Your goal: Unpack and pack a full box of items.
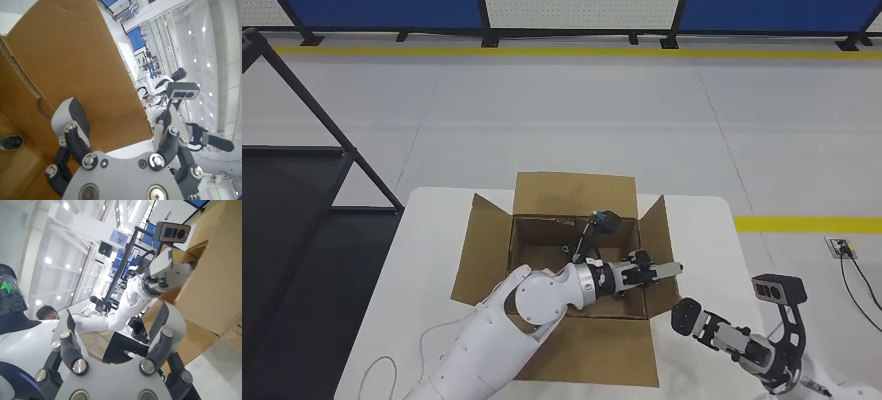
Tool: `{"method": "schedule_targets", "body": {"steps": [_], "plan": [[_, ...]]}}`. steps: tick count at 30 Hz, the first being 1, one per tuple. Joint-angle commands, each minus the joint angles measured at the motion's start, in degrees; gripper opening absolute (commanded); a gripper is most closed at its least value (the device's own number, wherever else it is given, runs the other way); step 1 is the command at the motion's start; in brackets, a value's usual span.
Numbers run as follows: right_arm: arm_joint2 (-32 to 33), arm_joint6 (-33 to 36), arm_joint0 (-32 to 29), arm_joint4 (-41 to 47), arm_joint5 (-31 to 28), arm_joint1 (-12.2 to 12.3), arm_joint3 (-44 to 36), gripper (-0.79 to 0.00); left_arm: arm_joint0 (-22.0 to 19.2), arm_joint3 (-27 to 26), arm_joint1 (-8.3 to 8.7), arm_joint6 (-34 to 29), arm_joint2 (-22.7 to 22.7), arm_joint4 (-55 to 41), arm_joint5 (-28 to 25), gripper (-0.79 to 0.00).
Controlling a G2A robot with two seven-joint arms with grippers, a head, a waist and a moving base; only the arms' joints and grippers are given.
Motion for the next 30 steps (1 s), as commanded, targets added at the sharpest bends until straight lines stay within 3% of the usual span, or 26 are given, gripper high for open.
{"method": "schedule_targets", "body": {"steps": [1, 11, 15, 22, 30], "plan": [[-0.10, -0.18, -0.21, 0.97, -1.17, -0.01, 0.07, 0.000, -0.01, 0.24, -0.45, 1.33, 0.42, -0.53, -0.08, 0.000], [-0.13, -5.67, -1.27, -6.13, 2.64, 0.29, 0.40, 0.000, -2.38, 4.16, -2.48, 3.05, 1.67, -1.74, -0.90, 0.000], [0.61, -8.96, 0.17, -9.45, 5.31, 0.48, 2.37, 0.000, -1.20, 2.85, -2.16, 2.49, 0.20, -1.32, -2.05, 0.000], [-1.02, -15.00, 3.95, -13.12, 9.55, 0.51, 3.75, 0.000, 4.78, -6.07, 0.08, 3.15, -6.03, 4.40, -2.16, 0.000], [-2.73, -17.60, 8.29, -15.47, 14.11, 0.67, 7.27, 0.000, 16.33, -22.19, 3.93, 4.83, -21.01, 11.51, -2.14, 0.000]]}}
